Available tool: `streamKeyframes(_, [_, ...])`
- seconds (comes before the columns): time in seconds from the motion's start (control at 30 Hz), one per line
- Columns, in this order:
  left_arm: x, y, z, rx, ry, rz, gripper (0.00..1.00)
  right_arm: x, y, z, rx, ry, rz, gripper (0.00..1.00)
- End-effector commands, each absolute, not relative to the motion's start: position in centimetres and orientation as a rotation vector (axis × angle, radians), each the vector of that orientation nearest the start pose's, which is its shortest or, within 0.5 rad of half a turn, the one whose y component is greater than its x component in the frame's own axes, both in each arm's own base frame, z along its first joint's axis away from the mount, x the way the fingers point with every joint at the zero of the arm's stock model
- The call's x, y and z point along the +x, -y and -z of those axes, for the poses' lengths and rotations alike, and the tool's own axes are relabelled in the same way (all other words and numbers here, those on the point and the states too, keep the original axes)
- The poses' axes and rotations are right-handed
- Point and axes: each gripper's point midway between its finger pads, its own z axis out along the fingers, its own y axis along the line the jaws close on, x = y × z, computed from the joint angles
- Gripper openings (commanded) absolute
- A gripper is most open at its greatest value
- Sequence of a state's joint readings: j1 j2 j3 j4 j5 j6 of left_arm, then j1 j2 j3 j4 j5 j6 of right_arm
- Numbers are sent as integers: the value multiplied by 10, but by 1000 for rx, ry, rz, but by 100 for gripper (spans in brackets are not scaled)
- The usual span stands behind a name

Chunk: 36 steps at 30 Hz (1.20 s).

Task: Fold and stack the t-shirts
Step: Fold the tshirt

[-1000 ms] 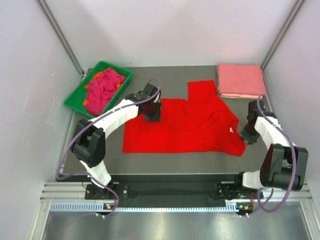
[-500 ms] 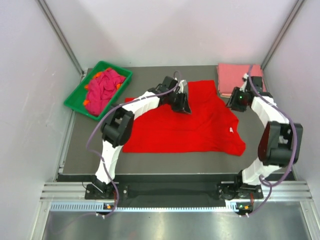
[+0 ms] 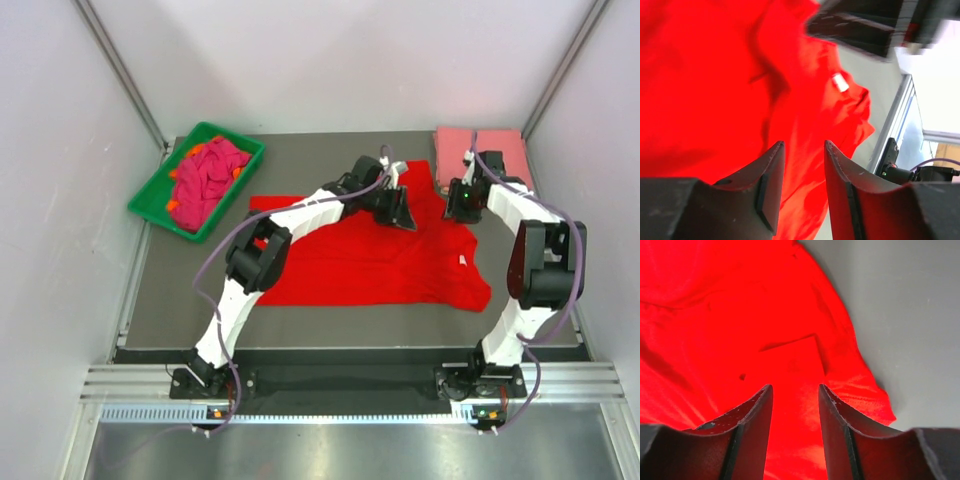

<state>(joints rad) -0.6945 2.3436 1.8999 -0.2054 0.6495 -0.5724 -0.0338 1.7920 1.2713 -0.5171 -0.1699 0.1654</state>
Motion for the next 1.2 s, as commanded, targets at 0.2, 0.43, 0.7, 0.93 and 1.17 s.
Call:
streamKeyframes(0.2, [365, 522, -107, 708, -2244, 1321, 44, 426, -20, -51, 128, -2617, -243, 40])
streamKeyframes(0.43, [371, 526, -90, 696, -2261, 1252, 44, 433, -21, -41, 103, -2616, -247, 37])
streamKeyframes(0.7, [379, 527, -72, 728, -2270, 1134, 43, 437, -23, -41, 85, -2606, -258, 20])
streamKeyframes(0.93, [378, 531, -75, 731, -2256, 1158, 11, 441, -22, -59, 72, -2568, -238, 0])
streamKeyframes(1.17, [380, 532, -87, 703, -2246, 1164, 0, 444, -25, -78, 54, -2532, -226, 0])
